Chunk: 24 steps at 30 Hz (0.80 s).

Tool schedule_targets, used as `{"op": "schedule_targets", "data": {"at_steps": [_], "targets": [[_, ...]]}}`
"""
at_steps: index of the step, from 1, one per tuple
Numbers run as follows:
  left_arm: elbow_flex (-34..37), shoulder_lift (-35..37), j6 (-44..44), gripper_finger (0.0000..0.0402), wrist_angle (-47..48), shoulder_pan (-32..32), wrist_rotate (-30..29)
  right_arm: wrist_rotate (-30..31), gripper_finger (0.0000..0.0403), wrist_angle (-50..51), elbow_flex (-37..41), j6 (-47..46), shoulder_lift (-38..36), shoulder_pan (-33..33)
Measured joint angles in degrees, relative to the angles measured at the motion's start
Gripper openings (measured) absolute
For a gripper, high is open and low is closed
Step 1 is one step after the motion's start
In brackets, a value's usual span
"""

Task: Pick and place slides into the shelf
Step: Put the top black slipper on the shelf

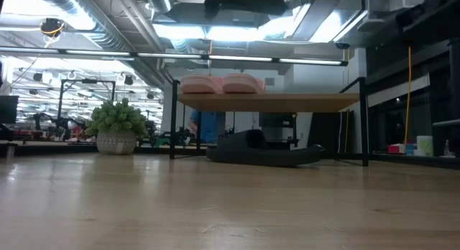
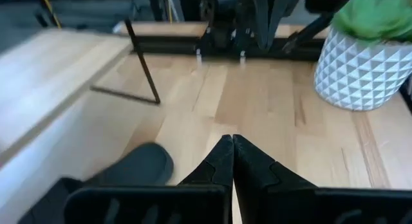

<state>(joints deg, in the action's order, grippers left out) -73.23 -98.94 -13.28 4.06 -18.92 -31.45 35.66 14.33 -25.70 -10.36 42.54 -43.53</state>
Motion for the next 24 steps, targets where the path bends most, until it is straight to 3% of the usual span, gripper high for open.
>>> {"op": "schedule_targets", "data": {"at_steps": [9,12,24], "targets": [[-14.7,-4.5,-15.3,0.0000,25.1,-0.4,-8.5,1.6,0.0008,0.5,0.7,-0.1,0.0,-0.4],[-16.6,-5.5,-19.7,0.0000,27.9,0.0,-10.1,3.5,0.0009,0.7,0.7,-0.9,-0.4,-0.4],[-16.8,-8.0,-21.1,0.0000,31.5,6.0,-11.1,3.8,0.0009,1.7,0.8,-1.3,-0.4,-0.4]]}}
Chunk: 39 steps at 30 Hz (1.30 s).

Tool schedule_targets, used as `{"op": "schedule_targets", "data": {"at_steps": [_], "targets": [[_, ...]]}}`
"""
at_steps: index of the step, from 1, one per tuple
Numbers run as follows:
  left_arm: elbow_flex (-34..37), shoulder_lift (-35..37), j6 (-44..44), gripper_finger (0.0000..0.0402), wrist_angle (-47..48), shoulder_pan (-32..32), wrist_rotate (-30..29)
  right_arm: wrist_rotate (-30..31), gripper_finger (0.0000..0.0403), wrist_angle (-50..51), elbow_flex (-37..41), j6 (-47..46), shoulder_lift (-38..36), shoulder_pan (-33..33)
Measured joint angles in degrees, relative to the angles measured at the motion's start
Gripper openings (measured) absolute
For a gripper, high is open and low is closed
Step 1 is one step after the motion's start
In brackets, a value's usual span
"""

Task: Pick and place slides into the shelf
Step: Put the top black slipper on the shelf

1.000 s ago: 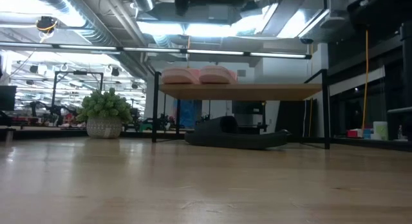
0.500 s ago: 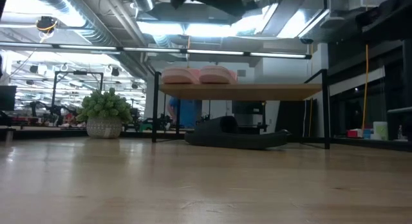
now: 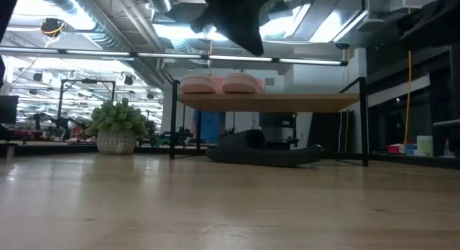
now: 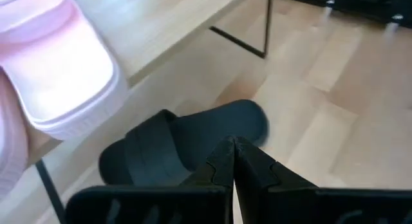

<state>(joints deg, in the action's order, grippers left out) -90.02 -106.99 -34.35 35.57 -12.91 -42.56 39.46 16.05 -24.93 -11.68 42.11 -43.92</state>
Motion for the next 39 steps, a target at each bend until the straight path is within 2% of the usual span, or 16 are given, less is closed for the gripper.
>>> {"op": "schedule_targets", "data": {"at_steps": [13,23,27,35,39], "targets": [[-0.1,-8.2,0.1,0.0000,-0.4,1.9,0.0,0.1,0.0009,2.1,0.0,-0.7,0.0,0.0],[-0.1,-9.8,0.4,0.0002,-1.9,1.9,1.0,0.1,0.0009,3.0,0.0,-1.6,0.0,0.0],[-0.1,-9.8,0.4,0.0027,-1.8,1.9,1.0,0.1,0.0009,3.2,0.0,-1.6,0.0,0.0],[-0.1,-9.8,0.2,0.0113,-1.8,2.1,-0.5,0.1,0.0010,3.2,0.0,-1.6,0.0,0.0],[-0.1,-9.8,0.3,0.0135,-1.8,3.3,-1.8,0.0,0.0010,3.2,0.0,-1.6,0.0,0.0]]}}
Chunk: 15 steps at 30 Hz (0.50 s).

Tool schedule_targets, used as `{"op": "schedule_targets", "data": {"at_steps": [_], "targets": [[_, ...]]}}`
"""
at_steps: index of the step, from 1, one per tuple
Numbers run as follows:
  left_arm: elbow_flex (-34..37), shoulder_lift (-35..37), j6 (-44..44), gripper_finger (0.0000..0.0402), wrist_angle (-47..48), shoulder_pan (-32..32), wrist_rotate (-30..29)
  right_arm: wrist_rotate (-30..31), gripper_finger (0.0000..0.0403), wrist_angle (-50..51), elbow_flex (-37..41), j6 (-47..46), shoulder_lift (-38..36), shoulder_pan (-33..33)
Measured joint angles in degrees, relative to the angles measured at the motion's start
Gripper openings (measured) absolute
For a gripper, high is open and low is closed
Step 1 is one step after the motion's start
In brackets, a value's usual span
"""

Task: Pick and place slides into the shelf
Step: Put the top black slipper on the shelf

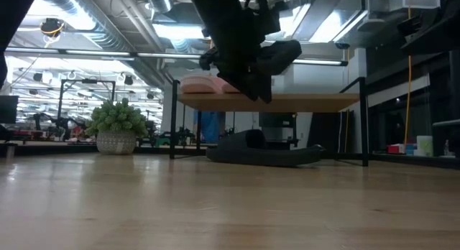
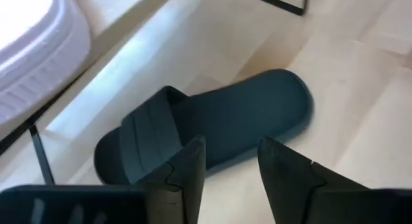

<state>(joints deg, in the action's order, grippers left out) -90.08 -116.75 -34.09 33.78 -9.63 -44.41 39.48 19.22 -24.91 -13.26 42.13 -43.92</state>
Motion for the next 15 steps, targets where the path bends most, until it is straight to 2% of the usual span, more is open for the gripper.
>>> {"op": "schedule_targets", "data": {"at_steps": [8,15], "targets": [[0.0,0.0,-2.3,0.0139,-0.1,2.4,3.5,0.0,0.0010,0.0,0.0,0.0,0.0,0.0],[-0.1,-1.2,-2.9,0.0140,0.0,2.7,3.4,0.0,0.0010,0.0,0.0,0.1,0.0,0.0]]}}
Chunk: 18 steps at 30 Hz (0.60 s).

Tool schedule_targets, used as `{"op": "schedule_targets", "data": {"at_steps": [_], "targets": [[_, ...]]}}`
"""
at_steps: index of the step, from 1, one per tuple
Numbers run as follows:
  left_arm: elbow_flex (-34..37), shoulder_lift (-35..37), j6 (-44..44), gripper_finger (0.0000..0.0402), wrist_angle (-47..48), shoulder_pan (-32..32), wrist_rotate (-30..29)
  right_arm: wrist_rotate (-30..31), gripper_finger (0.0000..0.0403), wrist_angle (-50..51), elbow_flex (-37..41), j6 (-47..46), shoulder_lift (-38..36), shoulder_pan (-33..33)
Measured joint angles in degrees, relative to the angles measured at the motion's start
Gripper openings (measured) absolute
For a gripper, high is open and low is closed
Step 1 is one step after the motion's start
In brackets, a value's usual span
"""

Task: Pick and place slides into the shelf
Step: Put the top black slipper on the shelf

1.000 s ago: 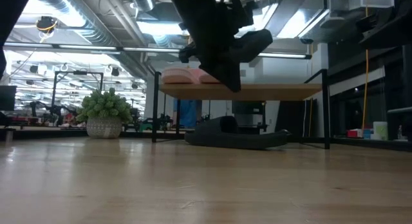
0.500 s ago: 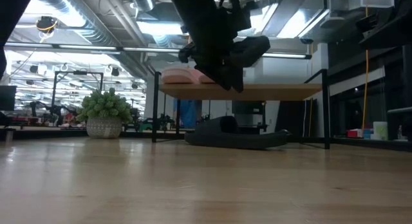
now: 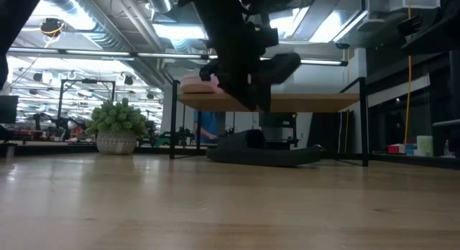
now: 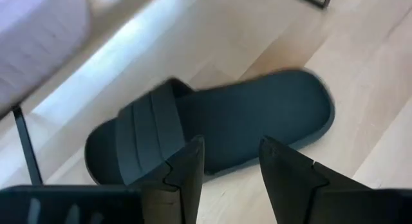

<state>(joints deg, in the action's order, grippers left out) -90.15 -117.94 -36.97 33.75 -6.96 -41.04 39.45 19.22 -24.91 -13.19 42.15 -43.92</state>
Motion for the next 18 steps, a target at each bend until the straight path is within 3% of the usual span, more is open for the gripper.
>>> {"op": "schedule_targets", "data": {"at_steps": [12,18], "targets": [[0.1,-3.3,0.0,0.0140,-0.4,2.2,-1.7,0.0,0.0010,0.0,0.0,0.0,0.0,0.0],[0.1,-3.5,0.0,0.0140,-0.4,3.2,1.0,0.0,0.0010,0.0,0.0,0.1,0.0,0.0]]}}
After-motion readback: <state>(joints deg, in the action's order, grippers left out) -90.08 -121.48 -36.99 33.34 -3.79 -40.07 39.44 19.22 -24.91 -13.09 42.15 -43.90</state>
